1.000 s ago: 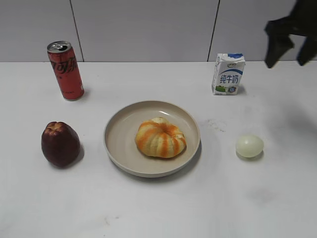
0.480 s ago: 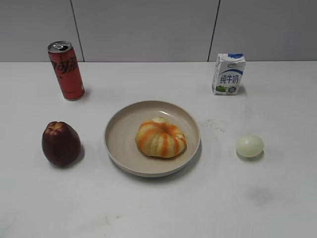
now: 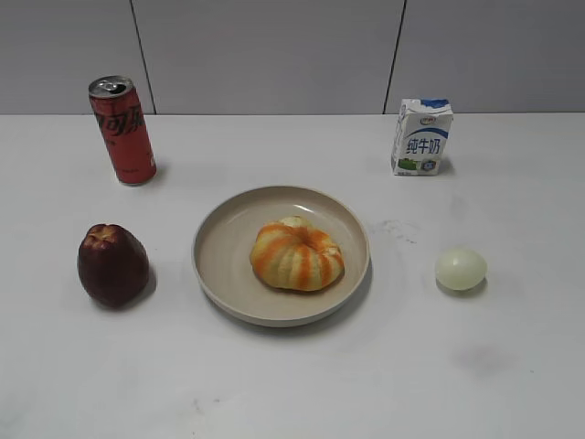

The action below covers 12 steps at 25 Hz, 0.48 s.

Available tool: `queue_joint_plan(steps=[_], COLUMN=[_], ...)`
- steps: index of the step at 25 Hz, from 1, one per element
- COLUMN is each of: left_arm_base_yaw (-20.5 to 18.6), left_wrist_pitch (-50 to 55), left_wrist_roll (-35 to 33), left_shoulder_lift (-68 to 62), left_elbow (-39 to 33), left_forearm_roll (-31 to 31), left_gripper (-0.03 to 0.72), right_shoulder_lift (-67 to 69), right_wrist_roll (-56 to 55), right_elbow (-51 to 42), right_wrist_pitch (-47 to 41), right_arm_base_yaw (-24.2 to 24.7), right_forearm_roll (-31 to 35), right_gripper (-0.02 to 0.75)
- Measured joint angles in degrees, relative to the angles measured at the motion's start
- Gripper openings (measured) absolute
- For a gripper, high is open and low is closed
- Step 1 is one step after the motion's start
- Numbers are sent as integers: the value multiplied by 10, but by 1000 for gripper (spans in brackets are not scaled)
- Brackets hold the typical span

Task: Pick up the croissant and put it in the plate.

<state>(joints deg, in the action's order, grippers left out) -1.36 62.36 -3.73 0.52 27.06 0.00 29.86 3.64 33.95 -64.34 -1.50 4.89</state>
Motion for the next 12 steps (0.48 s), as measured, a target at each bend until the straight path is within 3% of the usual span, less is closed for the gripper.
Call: queue_joint_plan(steps=[12], left_arm_base_yaw=[0], left_wrist_pitch=[0], left_wrist_roll=[0], left_shoulder_lift=[0], left_elbow=[0], left_forearm_roll=[0], left_gripper=[584], right_shoulder_lift=[-229], right_wrist_roll=[0], right_elbow=[-54], right_wrist_pitch=[44], right_arm_base_yaw=[0], right_forearm_roll=[8], right_gripper=[590])
